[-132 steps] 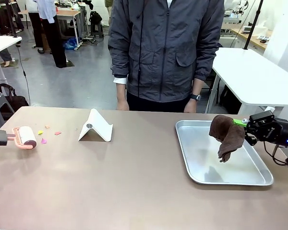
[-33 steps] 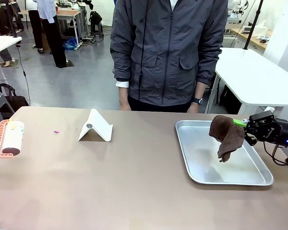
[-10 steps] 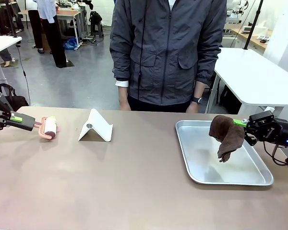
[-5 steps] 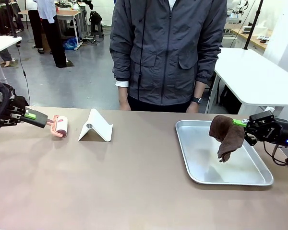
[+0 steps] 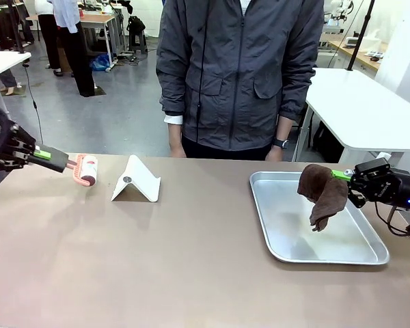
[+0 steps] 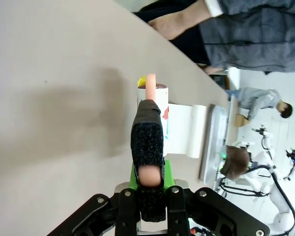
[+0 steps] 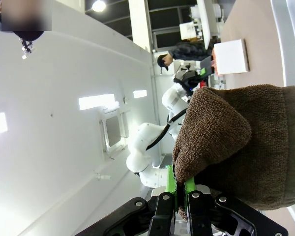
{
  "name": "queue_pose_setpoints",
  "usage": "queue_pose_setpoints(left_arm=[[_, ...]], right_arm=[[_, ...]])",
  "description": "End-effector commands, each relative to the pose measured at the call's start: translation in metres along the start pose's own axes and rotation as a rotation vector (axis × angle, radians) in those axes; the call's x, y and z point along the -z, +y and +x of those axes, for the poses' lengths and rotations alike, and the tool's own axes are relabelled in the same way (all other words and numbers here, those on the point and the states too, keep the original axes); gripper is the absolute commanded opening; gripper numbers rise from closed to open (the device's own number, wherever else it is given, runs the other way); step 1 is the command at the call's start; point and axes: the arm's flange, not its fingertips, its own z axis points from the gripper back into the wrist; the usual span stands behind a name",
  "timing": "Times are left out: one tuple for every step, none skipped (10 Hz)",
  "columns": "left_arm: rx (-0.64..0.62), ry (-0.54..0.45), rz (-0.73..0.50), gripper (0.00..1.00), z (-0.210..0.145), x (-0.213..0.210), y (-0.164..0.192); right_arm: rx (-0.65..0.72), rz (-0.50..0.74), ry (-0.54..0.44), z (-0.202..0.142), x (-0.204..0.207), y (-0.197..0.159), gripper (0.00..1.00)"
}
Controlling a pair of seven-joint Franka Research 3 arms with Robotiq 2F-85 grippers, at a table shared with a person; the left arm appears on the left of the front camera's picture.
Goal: Clean the surface of the table.
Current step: Clean the area not pointed to by the person.
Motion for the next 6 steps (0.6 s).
queue_pose_setpoints(left_arm=[[0.084, -0.043, -0.133, 0.20, -0.052, -0.050, -0.014], [0.113, -0.064, -0.155, 0.20, -0.074, -0.070, -0.014], [0.147, -0.060, -0.159, 0.20, -0.096, -0.086, -0.010], [0.171, -0.037, -0.166, 0.20, -0.118, -0.097, -0.002], [0.203, -0.016, -0.175, 0.20, -0.143, -0.105, 0.010], [0.210, -0.018, -0.198, 0.20, -0.162, -0.110, 0.024]], right_arm=[[-0.009, 0.007, -0.003, 0.001, 0.002, 0.004, 0.07], [-0.009, 0.007, -0.003, 0.001, 0.002, 0.004, 0.07], [-0.009, 0.007, -0.003, 0.001, 0.002, 0.004, 0.07], [-0.009, 0.007, -0.003, 0.001, 0.002, 0.004, 0.07], [-0.009, 0.007, -0.003, 0.001, 0.002, 0.004, 0.07], [-0.009, 0.007, -0.003, 0.001, 0.002, 0.004, 0.07]])
